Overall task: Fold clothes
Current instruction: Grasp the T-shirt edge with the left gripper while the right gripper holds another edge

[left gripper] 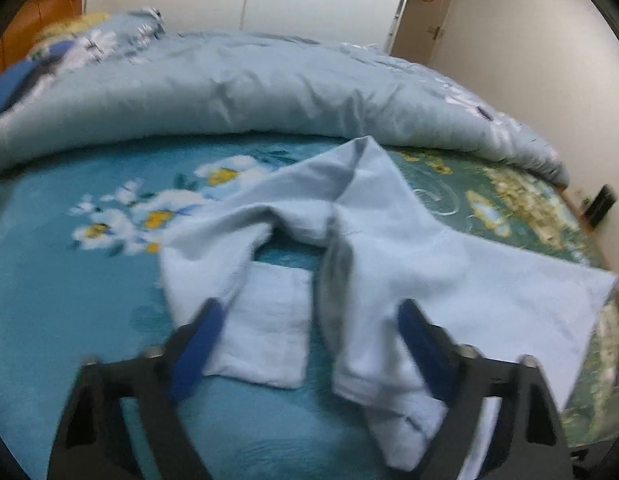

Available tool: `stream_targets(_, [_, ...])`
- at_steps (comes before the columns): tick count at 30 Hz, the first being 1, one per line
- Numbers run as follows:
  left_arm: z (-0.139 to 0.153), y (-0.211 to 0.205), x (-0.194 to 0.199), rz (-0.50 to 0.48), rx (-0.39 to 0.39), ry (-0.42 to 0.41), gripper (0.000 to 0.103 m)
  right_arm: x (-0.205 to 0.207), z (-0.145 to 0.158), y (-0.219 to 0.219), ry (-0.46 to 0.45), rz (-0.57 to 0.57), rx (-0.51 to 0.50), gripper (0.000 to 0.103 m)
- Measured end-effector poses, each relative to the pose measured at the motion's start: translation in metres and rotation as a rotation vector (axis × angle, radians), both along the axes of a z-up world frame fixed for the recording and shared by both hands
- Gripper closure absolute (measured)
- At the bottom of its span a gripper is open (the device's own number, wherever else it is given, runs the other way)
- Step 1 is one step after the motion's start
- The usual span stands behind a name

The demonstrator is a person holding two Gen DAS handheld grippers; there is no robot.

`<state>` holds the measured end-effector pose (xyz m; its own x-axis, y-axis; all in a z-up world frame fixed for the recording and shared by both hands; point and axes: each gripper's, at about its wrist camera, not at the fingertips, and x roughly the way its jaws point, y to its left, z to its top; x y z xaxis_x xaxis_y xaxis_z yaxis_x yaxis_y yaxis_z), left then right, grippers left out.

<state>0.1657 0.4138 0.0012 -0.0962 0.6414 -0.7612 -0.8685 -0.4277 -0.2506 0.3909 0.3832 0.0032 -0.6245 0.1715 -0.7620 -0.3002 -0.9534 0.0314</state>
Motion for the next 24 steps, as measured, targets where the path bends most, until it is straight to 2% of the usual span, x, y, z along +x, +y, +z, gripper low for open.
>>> stream_targets(1, [-0.002, 0.002, 0.0, -0.011, -0.006, -0.027, 0.044, 0.003, 0.001, 0.003, 0.003, -0.004, -0.014, 0.094])
stream_targets(2, [-0.003, 0.005, 0.001, -0.023, -0.015, -0.053, 0.062, 0.006, 0.003, 0.005, 0.008, -0.012, -0.021, 0.095])
stream_targets(3, [-0.005, 0.008, 0.002, -0.033, -0.025, -0.08, 0.073, 0.008, 0.006, 0.008, 0.017, -0.022, -0.026, 0.095])
stream_targets(4, [-0.006, 0.009, 0.004, -0.036, -0.027, -0.109, 0.093, 0.01, 0.009, 0.009, 0.027, -0.032, -0.028, 0.096])
stream_targets(5, [-0.005, 0.009, 0.006, -0.034, -0.022, -0.138, 0.096, 0.014, 0.015, 0.012, 0.037, -0.047, -0.021, 0.096])
stream_targets(7, [0.003, 0.003, 0.009, -0.017, 0.015, -0.158, 0.098, 0.026, 0.03, 0.021, 0.06, -0.093, 0.017, 0.096])
stream_targets(11, [0.036, -0.021, 0.012, 0.025, 0.139, -0.213, 0.1, 0.074, 0.078, 0.046, 0.133, -0.243, 0.105, 0.096])
stream_targets(17, [0.118, -0.066, 0.018, 0.081, 0.32, -0.177, 0.101, 0.124, 0.169, 0.069, 0.253, -0.4, 0.258, 0.096])
stream_targets(20, [0.15, -0.081, 0.025, 0.09, 0.331, -0.114, 0.101, 0.137, 0.208, 0.075, 0.296, -0.433, 0.297, 0.096])
stream_targets(22, [0.157, -0.086, 0.035, 0.083, 0.299, -0.041, 0.101, 0.145, 0.226, 0.073, 0.313, -0.442, 0.304, 0.096])
stream_targets(24, [0.151, -0.088, 0.049, 0.055, 0.273, 0.001, 0.101, 0.151, 0.234, 0.071, 0.314, -0.45, 0.311, 0.096])
